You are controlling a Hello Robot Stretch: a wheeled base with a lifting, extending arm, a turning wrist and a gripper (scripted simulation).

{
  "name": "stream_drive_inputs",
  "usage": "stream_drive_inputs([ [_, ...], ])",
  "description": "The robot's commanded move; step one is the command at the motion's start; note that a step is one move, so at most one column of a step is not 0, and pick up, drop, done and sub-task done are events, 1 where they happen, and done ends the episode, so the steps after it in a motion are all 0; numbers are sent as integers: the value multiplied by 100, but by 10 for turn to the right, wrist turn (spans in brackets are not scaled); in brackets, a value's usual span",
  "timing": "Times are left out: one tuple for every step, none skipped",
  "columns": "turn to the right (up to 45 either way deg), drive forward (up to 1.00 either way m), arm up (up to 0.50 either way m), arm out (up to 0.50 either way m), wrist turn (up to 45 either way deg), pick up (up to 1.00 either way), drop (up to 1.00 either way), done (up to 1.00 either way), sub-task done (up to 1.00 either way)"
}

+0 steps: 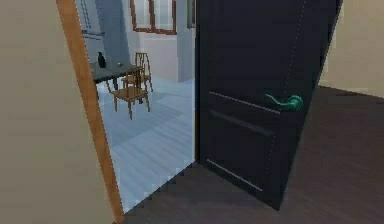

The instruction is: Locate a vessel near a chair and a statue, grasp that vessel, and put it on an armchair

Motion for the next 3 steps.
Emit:
stream_drive_inputs([
  [-120, 0, 0, 0, 0, 0, 0, 0, 0],
  [0, 80, 0, 0, 0, 0, 0, 0, 0],
  [60, 0, 0, 0, 0, 0, 0, 0, 0],
])
